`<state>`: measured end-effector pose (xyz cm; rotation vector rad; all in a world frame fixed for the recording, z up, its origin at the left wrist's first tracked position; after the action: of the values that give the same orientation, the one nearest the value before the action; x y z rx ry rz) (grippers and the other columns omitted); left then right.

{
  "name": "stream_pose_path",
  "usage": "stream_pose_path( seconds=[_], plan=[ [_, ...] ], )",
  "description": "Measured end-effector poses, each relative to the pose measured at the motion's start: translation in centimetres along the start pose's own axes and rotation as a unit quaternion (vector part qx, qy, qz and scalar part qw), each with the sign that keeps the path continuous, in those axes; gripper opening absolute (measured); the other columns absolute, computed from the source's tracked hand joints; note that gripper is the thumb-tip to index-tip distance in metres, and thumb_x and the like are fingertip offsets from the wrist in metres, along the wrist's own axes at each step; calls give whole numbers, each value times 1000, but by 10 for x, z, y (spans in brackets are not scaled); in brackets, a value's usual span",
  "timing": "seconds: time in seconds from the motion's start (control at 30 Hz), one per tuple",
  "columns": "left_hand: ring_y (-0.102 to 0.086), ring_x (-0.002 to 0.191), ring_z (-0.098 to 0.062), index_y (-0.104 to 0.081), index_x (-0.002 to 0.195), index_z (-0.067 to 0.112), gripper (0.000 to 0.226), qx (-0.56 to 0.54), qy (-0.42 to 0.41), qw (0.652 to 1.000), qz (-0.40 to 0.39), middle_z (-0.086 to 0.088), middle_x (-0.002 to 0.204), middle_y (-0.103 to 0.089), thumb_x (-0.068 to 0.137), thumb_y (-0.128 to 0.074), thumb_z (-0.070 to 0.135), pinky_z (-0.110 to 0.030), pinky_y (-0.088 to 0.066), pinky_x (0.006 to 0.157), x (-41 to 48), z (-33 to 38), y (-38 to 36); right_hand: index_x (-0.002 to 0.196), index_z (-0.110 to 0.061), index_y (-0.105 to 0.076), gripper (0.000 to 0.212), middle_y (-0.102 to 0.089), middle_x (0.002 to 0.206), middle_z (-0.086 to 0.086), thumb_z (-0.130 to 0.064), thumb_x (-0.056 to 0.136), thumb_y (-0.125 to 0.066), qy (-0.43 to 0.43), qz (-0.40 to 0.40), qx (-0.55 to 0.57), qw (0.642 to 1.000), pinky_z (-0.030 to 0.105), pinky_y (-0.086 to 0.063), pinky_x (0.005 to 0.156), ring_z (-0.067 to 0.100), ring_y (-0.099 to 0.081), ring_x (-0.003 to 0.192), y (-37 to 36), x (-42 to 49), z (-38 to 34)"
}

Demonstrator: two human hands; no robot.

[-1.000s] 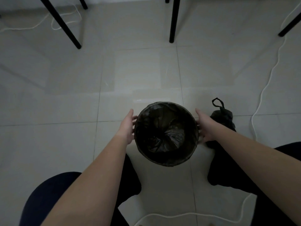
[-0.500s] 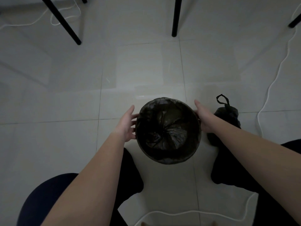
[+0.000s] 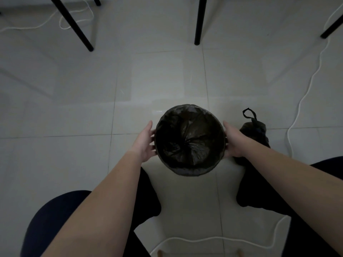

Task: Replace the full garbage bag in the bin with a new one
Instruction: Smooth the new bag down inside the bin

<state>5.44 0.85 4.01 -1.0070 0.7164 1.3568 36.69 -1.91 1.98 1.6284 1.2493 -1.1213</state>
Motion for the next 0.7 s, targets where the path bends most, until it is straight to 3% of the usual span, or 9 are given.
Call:
stream_pose_path(
  seconds=[0.07, 0.13, 0.23, 0.3, 0.37, 0.5, 0.63, 0.7],
  plan=[
    [-52, 140, -32, -49, 156, 21, 73, -54, -27, 998, 9, -2, 157, -50, 102, -41, 70, -54, -44, 115, 4, 4, 0, 146, -20, -48, 78, -51, 147, 11, -74, 93, -33, 13, 33, -23, 999, 71, -43, 95, 43, -50, 130, 3, -5, -4],
    [-43, 148, -33, -52, 153, 19, 68, -8, -35, 997, 68, -4, 162, -44, 105, -41, 65, -58, -37, 119, 6, 11, 4, 149, -22, -46, 73, -47, 153, 10, -70, 96, -31, 83, 93, -61, 990, 63, -43, 99, 41, -48, 133, 6, -5, -13],
    [-57, 129, -40, -59, 140, 17, 61, 98, 15, 991, 91, -10, 145, -59, 107, -36, 61, -66, -42, 109, 7, 14, 6, 135, -14, -60, 66, -59, 142, 17, -62, 99, -33, 171, 96, -59, 979, 51, -48, 106, 37, -59, 123, 1, 1, -26],
    [-66, 111, -41, -61, 126, 17, 60, 66, 42, 996, 31, -12, 131, -66, 104, -37, 67, -67, -54, 95, 5, 14, 0, 139, -13, -59, 70, -62, 140, 15, -64, 96, -39, 155, 53, -29, 986, 53, -46, 111, 36, -59, 124, -3, 7, -27],
    [-67, 112, -43, -61, 122, 18, 64, 38, 44, 998, 3, -13, 129, -66, 99, -42, 74, -64, -60, 84, 7, 13, -3, 146, -17, -54, 76, -61, 142, 11, -71, 94, -39, 125, 27, -16, 992, 55, -45, 111, 36, -58, 127, -4, 12, -24],
    [-62, 122, -44, -54, 144, 16, 74, -32, 35, 999, 9, -13, 135, -63, 99, -42, 74, -70, -50, 101, 16, 6, 2, 151, -23, -47, 82, -55, 148, 8, -79, 93, -30, 72, 20, 4, 997, 59, -43, 109, 36, -52, 131, -1, 9, -20],
    [-55, 121, -41, -57, 130, 18, 64, 39, 47, 997, 56, -9, 117, -64, 103, -34, 71, -77, -36, 110, 17, 3, 2, 150, -15, -43, 76, -50, 143, 6, -67, 94, -32, 42, 87, -10, 995, 70, -34, 106, 36, -48, 126, 10, 1, -13],
    [-61, 117, -36, -62, 127, 18, 63, 63, 27, 995, 67, -7, 120, -67, 104, -34, 69, -69, -49, 100, 13, 5, -4, 136, -13, -54, 67, -57, 136, 12, -63, 95, -35, 8, 81, -5, 997, 72, -42, 97, 39, -53, 121, 9, -8, -4]
  ],
)
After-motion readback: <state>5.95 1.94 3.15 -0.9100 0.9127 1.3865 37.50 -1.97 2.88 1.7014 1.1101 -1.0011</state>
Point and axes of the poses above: each hand's wrist, its own x-axis towards the middle knuckle, its own y-axis out of the back of the hand, z = x × y, the point moved 3 cm from there along x, towards the middle knuckle
